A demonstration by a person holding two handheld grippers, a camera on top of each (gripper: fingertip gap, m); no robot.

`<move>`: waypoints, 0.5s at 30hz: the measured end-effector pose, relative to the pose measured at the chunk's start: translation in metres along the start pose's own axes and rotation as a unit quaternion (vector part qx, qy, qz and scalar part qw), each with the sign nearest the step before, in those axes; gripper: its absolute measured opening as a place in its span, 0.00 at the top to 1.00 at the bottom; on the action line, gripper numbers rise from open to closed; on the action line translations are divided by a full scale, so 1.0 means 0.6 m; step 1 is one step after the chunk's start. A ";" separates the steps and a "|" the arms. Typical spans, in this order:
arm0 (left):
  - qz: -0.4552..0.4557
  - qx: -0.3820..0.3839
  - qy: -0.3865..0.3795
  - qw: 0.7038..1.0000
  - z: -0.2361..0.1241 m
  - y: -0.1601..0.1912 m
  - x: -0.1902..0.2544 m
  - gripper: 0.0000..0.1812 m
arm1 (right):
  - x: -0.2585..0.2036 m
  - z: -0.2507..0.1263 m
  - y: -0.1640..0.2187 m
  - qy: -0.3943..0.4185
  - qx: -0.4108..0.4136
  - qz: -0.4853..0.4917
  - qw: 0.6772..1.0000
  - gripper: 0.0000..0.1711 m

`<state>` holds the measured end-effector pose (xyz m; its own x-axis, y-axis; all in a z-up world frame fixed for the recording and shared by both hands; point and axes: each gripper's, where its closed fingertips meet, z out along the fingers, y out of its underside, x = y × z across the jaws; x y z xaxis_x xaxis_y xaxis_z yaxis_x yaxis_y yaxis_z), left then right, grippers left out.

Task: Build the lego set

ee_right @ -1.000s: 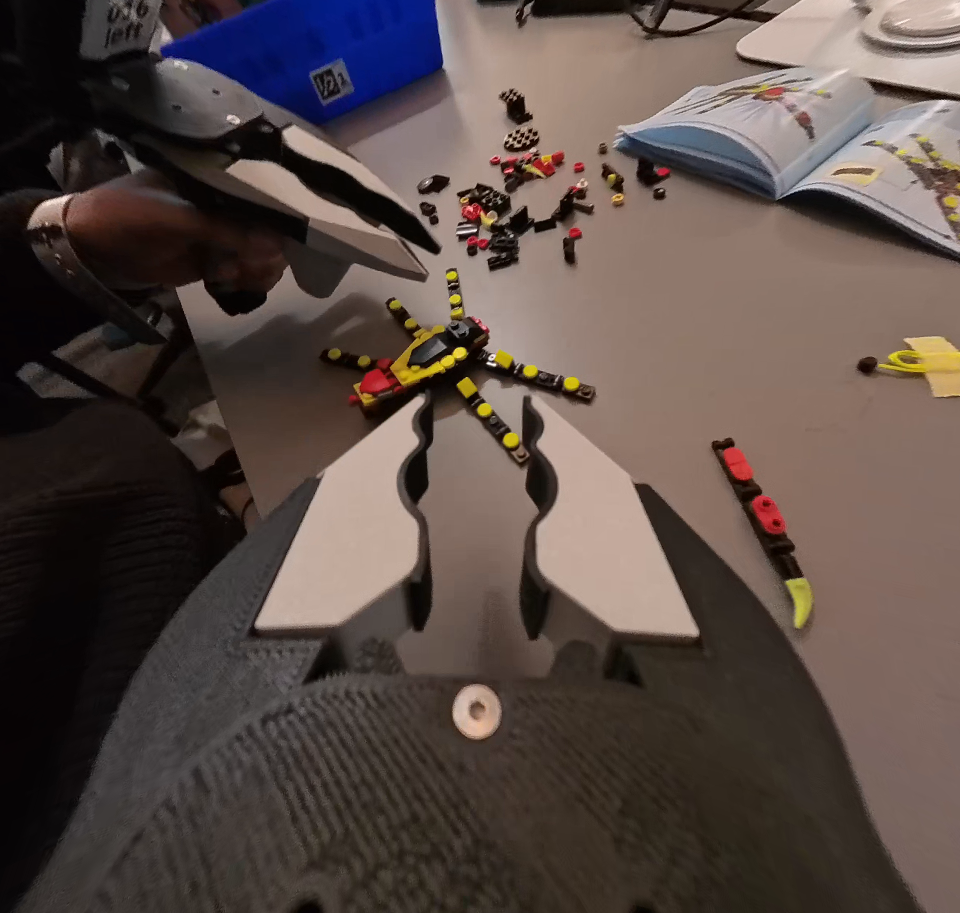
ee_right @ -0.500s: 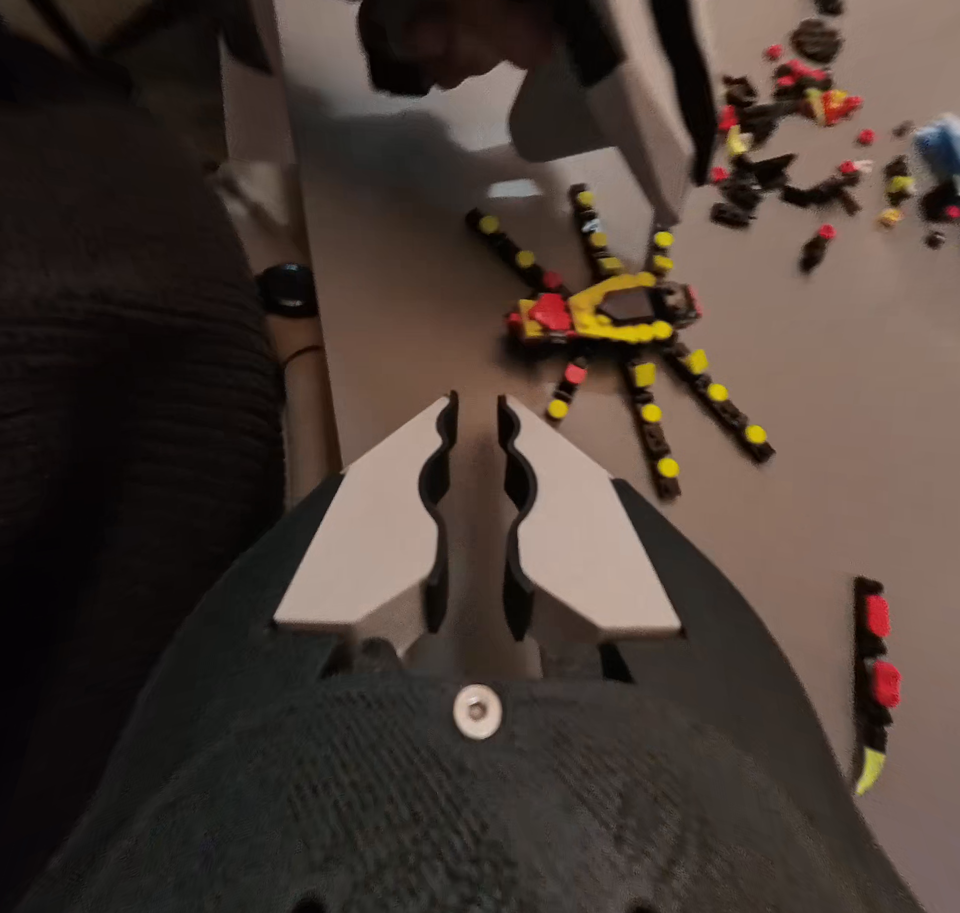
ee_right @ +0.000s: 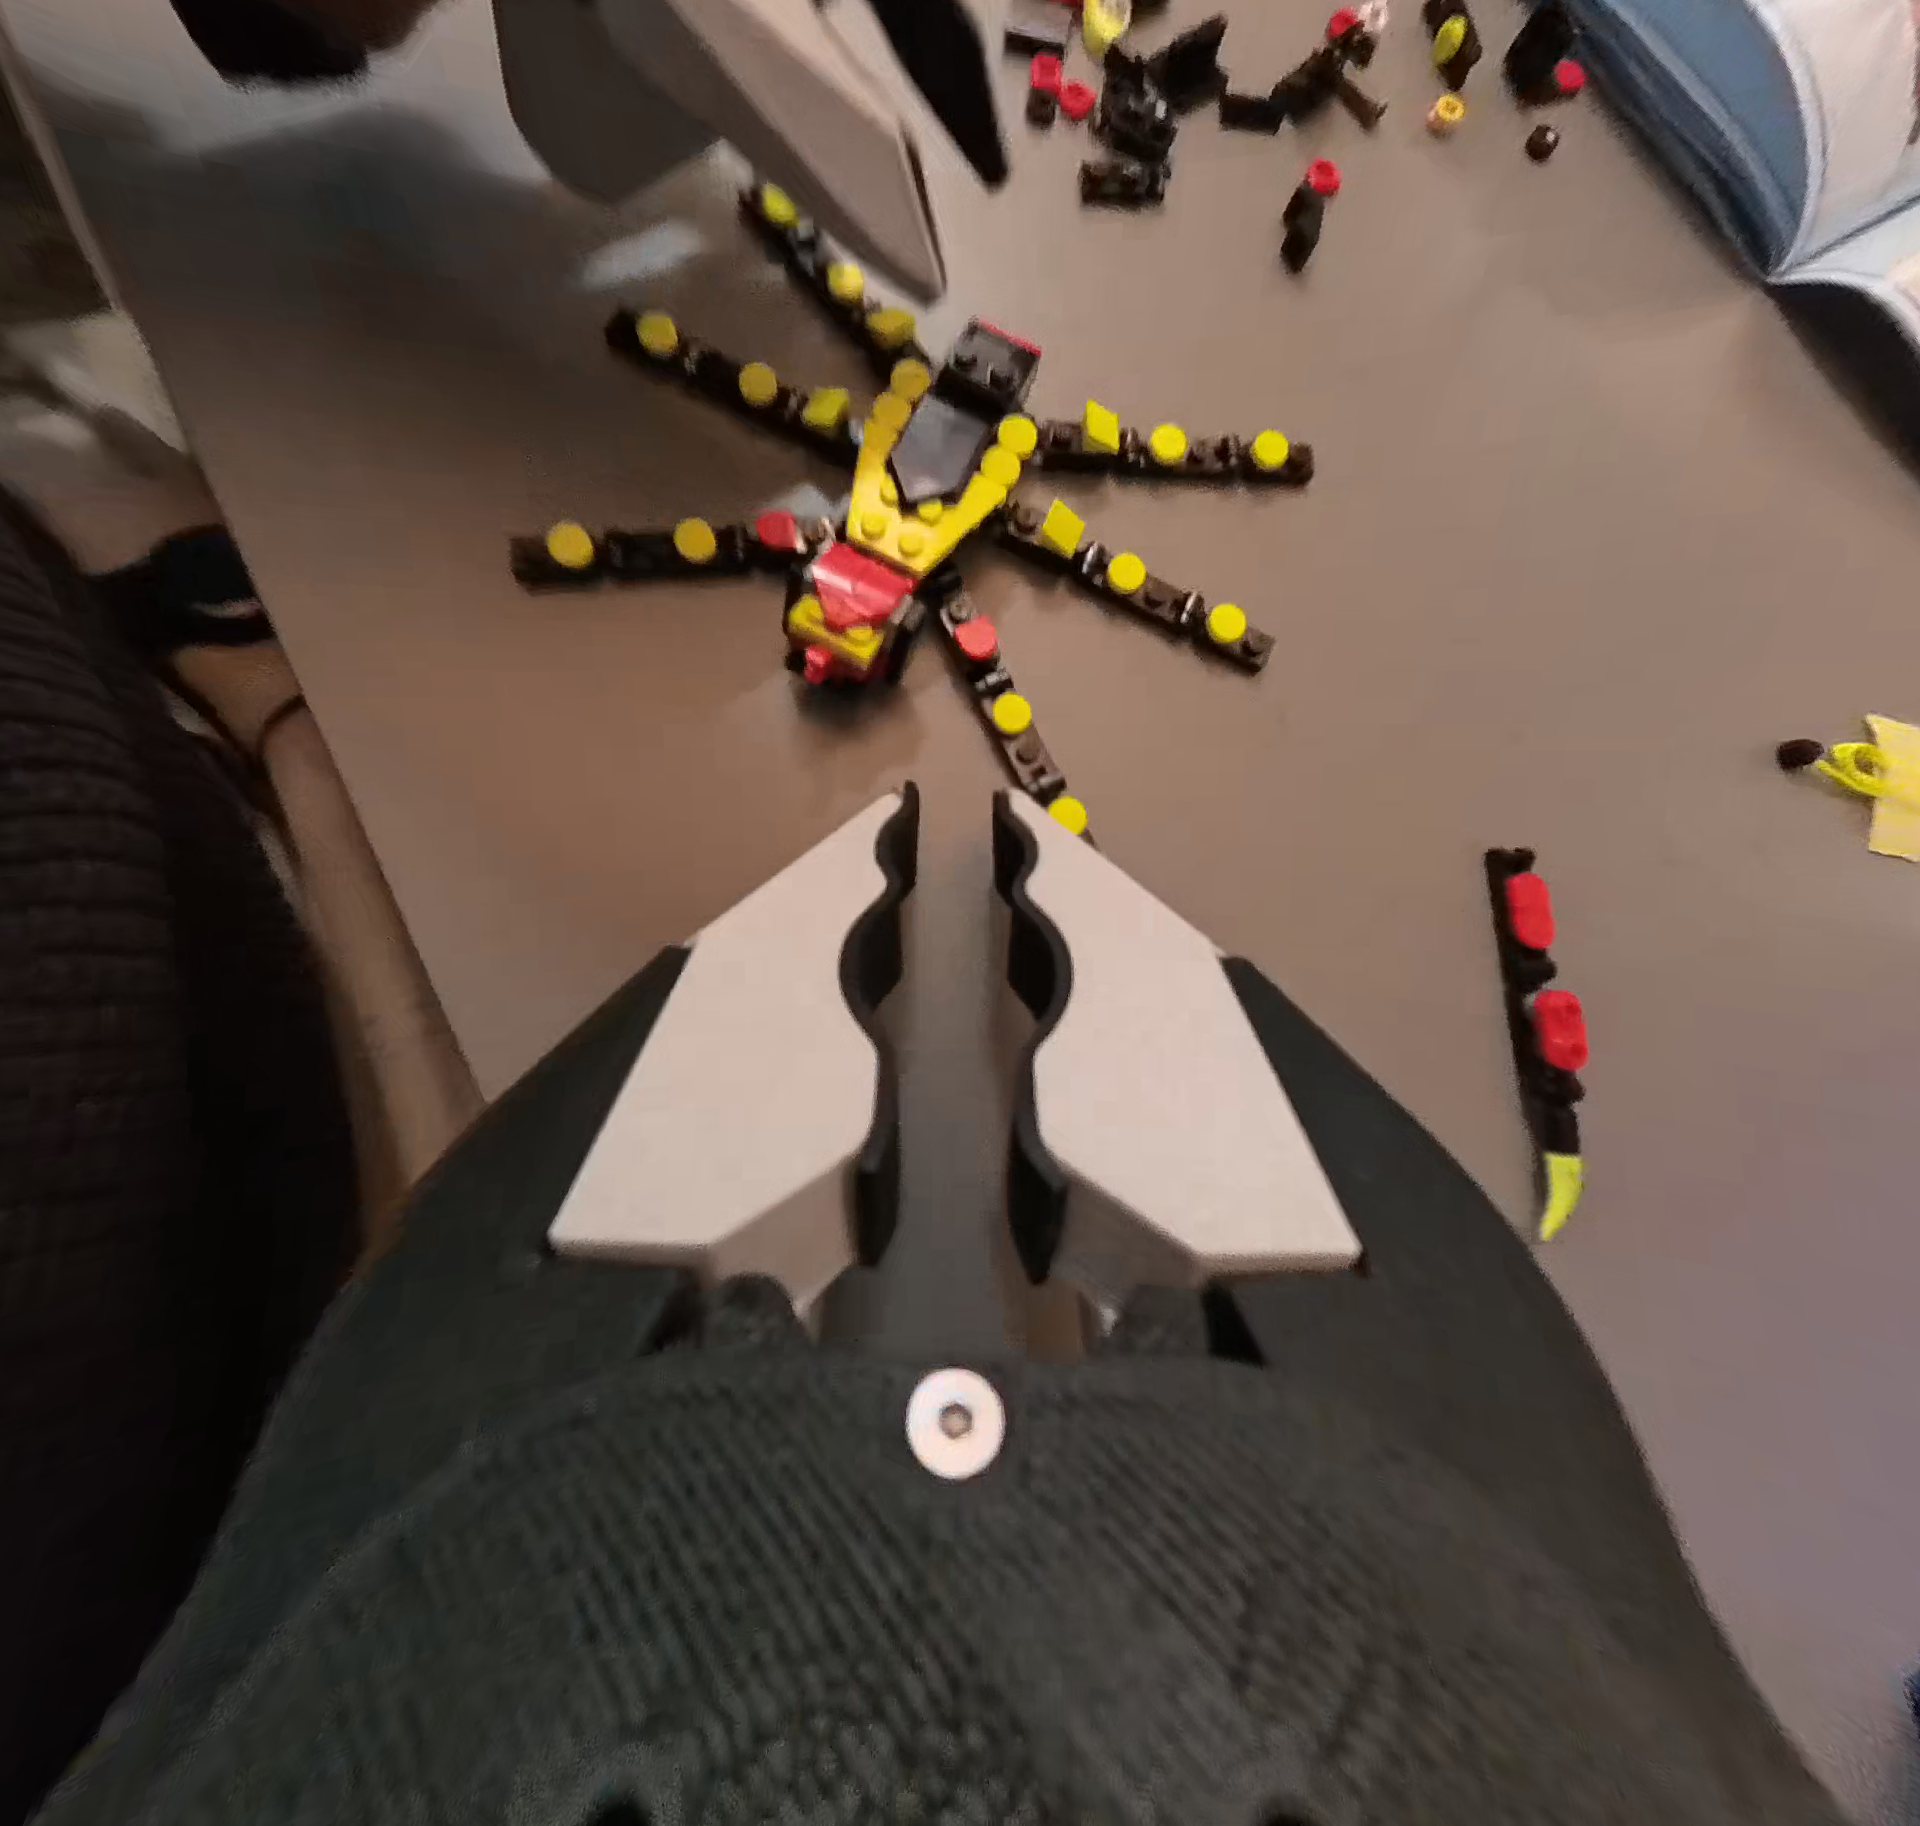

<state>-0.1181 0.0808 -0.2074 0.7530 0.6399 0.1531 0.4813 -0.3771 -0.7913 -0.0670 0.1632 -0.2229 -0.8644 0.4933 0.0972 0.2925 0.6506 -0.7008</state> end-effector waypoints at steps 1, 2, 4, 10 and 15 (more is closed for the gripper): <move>0.001 -0.001 0.003 1.000 0.001 0.001 0.003 0.85 | -0.004 -0.004 -0.012 -0.009 0.018 0.009 1.000 0.92; 0.003 -0.003 0.006 1.000 0.002 0.002 0.005 0.85 | -0.008 -0.009 -0.025 -0.016 0.038 0.013 0.999 0.91; 0.005 -0.009 0.011 1.000 0.004 0.005 0.010 0.84 | -0.017 -0.016 -0.049 -0.022 0.074 0.011 0.997 0.91; 0.020 -0.025 0.020 0.999 0.015 0.014 0.027 0.83 | -0.044 0.005 -0.067 -0.033 0.076 0.004 0.997 0.95; 0.008 -0.027 0.020 0.999 0.017 0.016 0.027 0.84 | -0.043 0.022 -0.052 -0.023 0.047 -0.003 0.999 1.00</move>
<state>-0.1057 0.0945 -0.2183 0.7771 0.6073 0.1652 0.4925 -0.4234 -0.7604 -0.0591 0.1227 -0.2127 -0.8844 0.4612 0.0715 0.2493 0.5963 -0.7631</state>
